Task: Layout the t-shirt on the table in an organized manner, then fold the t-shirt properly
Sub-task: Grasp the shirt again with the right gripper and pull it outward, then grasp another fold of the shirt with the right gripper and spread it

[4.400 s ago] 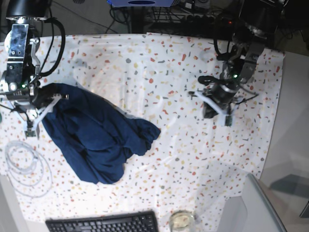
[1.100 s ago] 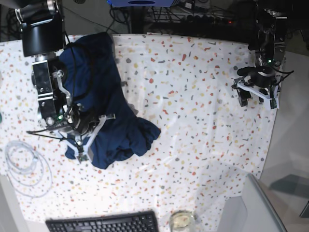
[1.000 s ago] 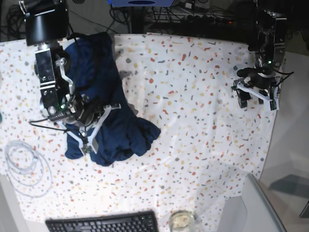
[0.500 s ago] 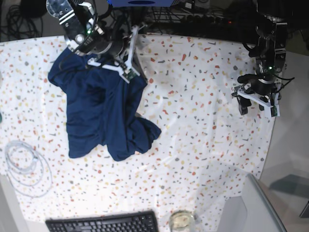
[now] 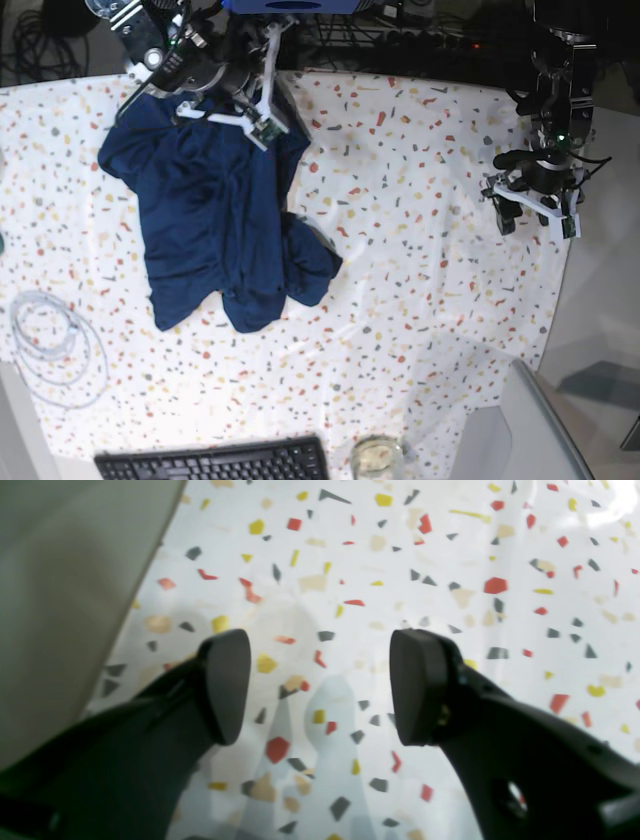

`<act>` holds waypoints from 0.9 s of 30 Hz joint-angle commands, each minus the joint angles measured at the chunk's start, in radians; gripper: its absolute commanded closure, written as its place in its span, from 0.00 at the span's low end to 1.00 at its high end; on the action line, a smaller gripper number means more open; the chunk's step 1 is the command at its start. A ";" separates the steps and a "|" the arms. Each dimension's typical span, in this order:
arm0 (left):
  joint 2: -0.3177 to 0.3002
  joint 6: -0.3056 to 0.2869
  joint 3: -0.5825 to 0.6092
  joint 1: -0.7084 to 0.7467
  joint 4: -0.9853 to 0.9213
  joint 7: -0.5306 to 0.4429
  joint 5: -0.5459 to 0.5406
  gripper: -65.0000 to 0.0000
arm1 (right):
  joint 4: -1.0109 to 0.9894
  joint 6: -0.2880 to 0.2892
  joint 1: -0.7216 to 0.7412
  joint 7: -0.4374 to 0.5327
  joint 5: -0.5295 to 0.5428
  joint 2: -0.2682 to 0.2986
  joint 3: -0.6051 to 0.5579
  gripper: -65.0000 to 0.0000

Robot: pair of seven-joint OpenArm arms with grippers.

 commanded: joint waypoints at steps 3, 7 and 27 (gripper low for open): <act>-0.013 0.001 -0.006 -0.008 0.019 -0.023 0.001 0.35 | 0.045 -0.003 0.057 0.065 -0.004 -0.028 0.101 0.67; -0.013 0.001 -0.006 -0.007 0.016 -0.023 0.001 0.35 | -0.049 -0.003 0.209 0.089 -0.004 -0.063 0.170 0.27; -0.023 0.001 -0.008 0.013 0.011 -0.023 0.001 0.35 | -0.330 0.002 0.377 0.151 -0.001 -0.141 0.184 1.00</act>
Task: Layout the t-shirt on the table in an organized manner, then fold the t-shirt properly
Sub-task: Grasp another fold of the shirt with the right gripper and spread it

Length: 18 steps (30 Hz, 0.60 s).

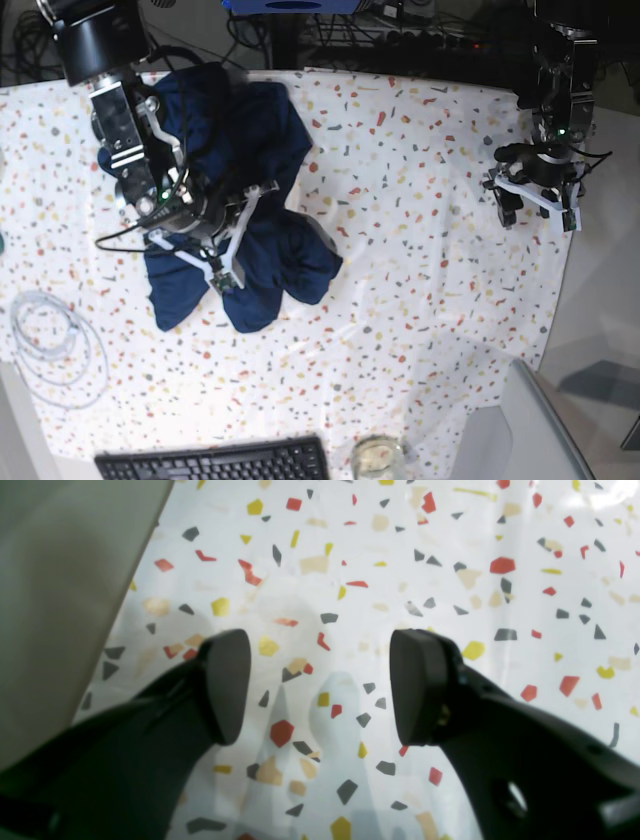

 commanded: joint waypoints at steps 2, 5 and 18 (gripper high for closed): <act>-0.010 0.001 -0.003 -0.012 0.024 -0.022 -0.002 0.35 | 0.103 0.006 -0.036 0.021 0.010 -0.006 -0.008 1.00; -0.004 0.001 -0.003 -0.021 0.025 -0.022 -0.002 0.36 | 0.195 0.006 -0.111 0.021 0.010 0.004 -0.103 1.00; 0.034 0.005 0.330 -0.202 0.030 -0.022 -0.010 0.36 | 0.113 0.001 -0.185 0.026 0.007 0.008 -0.347 1.00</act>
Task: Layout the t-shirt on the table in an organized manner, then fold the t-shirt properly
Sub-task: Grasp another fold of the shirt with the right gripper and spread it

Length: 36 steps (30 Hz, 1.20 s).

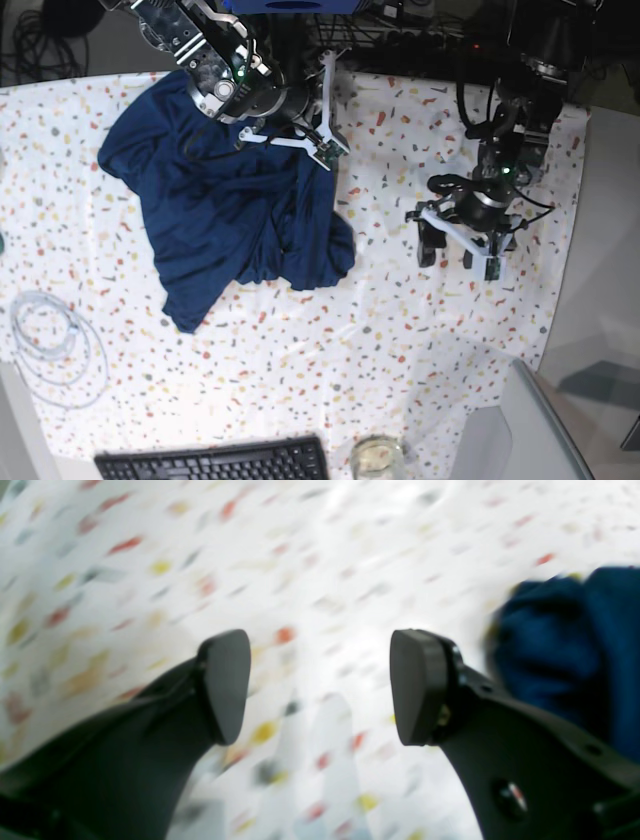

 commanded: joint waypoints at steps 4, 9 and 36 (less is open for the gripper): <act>0.031 -0.008 0.038 -0.025 0.009 -0.024 -0.002 0.36 | 0.070 0.000 0.006 0.021 0.012 0.007 0.108 1.00; 0.026 -0.011 0.035 0.016 0.007 -0.024 -0.002 0.36 | 0.176 0.003 -0.044 -0.011 0.012 0.039 0.132 1.00; -0.023 -0.012 -0.469 0.290 0.064 -0.024 -0.001 0.36 | -0.525 -0.001 0.609 0.082 0.012 -0.073 0.475 0.35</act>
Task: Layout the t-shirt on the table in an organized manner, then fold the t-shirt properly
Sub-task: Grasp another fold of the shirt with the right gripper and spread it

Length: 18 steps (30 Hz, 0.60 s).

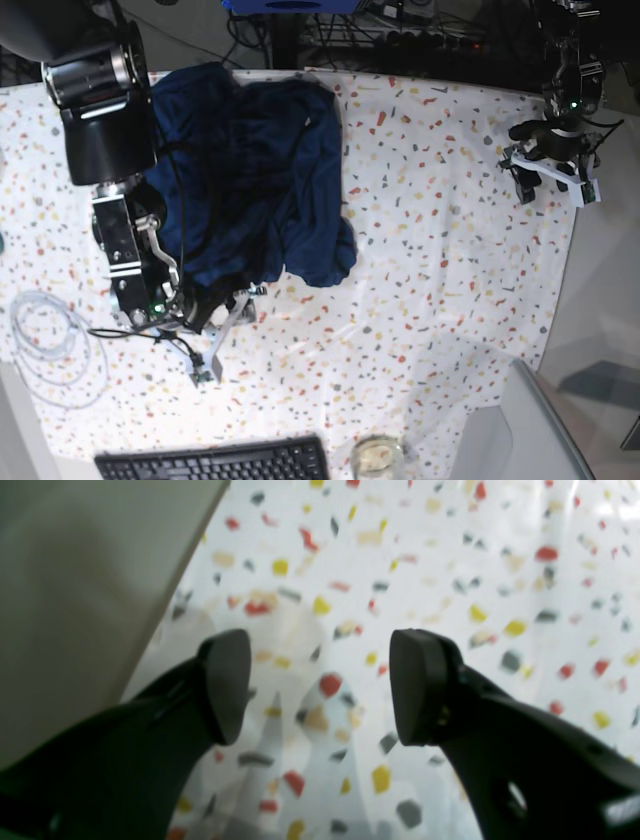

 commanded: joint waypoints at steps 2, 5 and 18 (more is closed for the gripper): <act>-0.017 0.000 -0.008 0.007 0.016 -0.027 -0.002 0.36 | -0.079 0.002 0.060 0.054 0.009 -0.003 0.000 0.35; -0.017 0.000 -0.008 0.020 0.025 -0.027 -0.002 0.36 | -0.210 0.002 0.097 0.097 0.007 -0.003 0.000 0.36; -0.017 0.000 -0.008 0.022 0.028 -0.027 -0.002 0.36 | -0.285 0.004 0.134 0.224 0.009 -0.008 -0.030 0.96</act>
